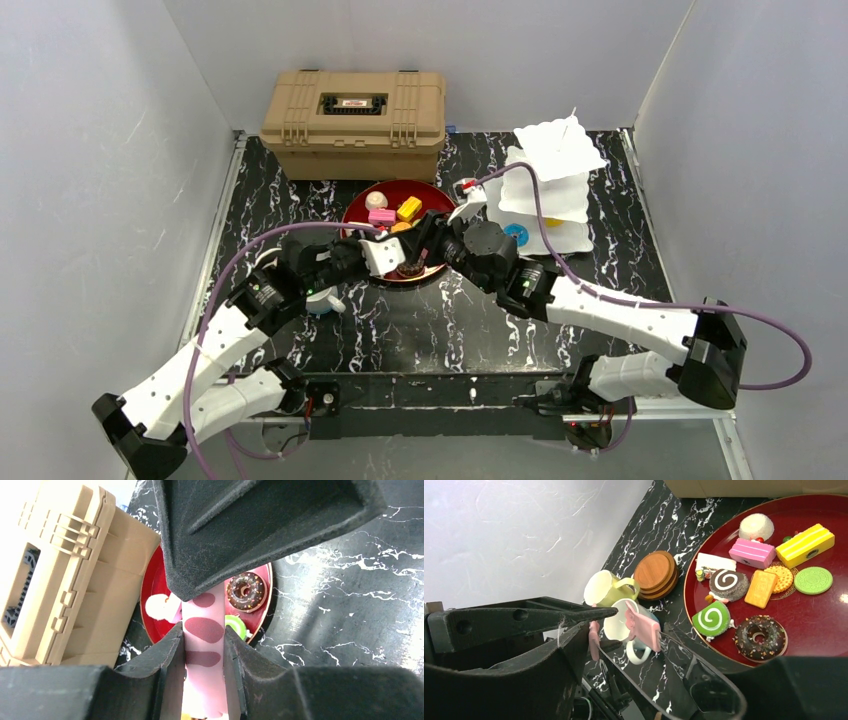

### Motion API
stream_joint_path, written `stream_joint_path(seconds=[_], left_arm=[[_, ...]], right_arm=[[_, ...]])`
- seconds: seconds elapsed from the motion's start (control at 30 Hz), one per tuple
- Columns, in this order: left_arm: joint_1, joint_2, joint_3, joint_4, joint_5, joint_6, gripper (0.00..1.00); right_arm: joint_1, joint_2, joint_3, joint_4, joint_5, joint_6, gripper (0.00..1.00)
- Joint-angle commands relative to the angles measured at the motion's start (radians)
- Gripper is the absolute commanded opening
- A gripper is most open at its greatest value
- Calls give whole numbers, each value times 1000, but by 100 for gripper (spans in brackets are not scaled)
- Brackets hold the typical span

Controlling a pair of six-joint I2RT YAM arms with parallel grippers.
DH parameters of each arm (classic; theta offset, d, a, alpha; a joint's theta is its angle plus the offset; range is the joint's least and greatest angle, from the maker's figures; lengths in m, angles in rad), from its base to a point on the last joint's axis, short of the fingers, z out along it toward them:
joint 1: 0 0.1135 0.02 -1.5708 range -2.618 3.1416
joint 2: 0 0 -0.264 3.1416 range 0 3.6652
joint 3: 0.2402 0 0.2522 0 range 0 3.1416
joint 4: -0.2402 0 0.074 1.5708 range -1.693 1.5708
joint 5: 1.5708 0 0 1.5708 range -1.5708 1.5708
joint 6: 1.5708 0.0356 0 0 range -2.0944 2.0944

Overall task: Serve the afternoon tea
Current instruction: Adjust the clamp.

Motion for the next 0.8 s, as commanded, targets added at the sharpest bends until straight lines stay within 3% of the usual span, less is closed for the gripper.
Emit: stream_joint_path(seconds=[0.0,0.07,0.17,0.2,0.23,0.4,0.53,0.77], left_arm=[[-8,-8,43,67,37,-12,26],[-8,-17,45,67,33,-11,51],[-9,-32,69,33,29,-23,79],[-9,-37,88,7,29,-40,94],[-9,-42,104,-26,31,-55,98],[-9,-39,186,-184,-43,-160,98],[22,-30,204,-215,-110,-248,98],[177,92,299,-330,-47,-340,98]], right_arm=[[15,-52,13,-16,9,-48,53],[15,-70,14,-40,25,-75,53],[15,-104,13,-100,68,-137,53],[15,-110,13,-121,88,-164,53],[15,-116,14,-140,106,-194,54],[4,-86,40,-195,148,-332,54],[-3,-19,70,-180,152,-388,55],[-5,90,117,-155,206,-456,58]])
